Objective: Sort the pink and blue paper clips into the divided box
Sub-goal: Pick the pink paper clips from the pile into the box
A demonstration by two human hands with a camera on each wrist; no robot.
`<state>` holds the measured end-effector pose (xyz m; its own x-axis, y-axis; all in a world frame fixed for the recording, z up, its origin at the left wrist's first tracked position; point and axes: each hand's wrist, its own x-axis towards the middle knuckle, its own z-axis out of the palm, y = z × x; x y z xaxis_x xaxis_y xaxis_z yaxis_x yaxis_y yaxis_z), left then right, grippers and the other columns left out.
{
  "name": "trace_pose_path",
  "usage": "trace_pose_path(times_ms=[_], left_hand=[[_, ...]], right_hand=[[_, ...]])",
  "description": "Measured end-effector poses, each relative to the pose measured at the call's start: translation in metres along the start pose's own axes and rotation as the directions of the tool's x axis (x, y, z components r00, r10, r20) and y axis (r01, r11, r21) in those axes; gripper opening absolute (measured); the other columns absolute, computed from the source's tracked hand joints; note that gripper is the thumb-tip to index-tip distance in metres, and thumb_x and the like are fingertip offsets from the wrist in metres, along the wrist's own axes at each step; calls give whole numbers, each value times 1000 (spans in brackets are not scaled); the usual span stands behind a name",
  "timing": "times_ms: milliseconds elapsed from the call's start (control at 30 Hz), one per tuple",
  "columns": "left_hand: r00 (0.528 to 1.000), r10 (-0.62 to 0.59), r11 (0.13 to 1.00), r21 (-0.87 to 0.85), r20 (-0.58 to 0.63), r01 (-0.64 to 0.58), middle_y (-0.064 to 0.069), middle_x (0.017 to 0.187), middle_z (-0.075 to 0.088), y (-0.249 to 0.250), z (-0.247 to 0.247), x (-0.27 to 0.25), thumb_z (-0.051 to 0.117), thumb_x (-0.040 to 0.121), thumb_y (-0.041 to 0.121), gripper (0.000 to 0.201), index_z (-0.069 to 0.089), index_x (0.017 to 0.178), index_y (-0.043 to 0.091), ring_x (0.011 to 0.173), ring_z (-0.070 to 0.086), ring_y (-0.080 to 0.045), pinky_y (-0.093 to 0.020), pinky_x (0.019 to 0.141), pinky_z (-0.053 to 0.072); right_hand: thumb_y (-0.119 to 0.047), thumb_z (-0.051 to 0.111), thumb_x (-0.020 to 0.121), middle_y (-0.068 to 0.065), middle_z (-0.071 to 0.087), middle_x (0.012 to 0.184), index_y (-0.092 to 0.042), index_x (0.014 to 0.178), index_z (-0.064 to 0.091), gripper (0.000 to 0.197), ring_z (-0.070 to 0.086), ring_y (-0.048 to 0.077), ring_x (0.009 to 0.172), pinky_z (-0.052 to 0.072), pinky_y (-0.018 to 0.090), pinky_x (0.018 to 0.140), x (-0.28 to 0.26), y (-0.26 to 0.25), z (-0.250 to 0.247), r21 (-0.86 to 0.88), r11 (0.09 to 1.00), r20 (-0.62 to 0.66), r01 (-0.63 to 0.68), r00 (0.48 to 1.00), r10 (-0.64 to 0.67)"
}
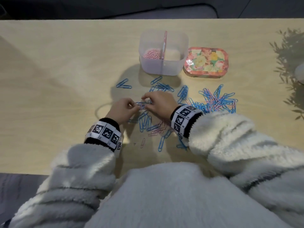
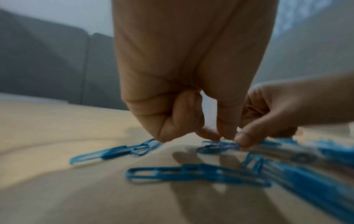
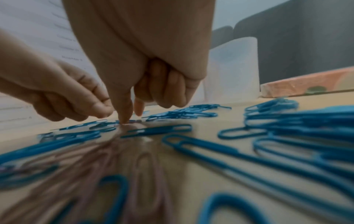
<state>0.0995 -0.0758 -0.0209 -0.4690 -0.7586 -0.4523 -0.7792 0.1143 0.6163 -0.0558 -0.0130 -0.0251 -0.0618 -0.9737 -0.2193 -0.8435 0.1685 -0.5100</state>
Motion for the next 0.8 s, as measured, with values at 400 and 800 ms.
trace_pose_path(times_ms=[400,800], left_hand=[[989,48,985,171,-143,-23,5,61,44,-13,-2,-1,60,83,26,7,57,84,20,68,47,-20,-28,59,32],[978,201,919,356,-58,-167,2,67,49,24,9,14,58,83,26,13,63,93,18,81,54,-26,-29,64,33]], right_hand=[[-19,54,87,-4,61,86,-16,98,62,14,55,21,89,36,29,72,16,14,-11,213,953,-46,-214,972,228],[-25,58,85,1,67,105,-26,93,68,13,60,24,103,45,35,81,12,6,-5,-94,994,10,-58,998,59]])
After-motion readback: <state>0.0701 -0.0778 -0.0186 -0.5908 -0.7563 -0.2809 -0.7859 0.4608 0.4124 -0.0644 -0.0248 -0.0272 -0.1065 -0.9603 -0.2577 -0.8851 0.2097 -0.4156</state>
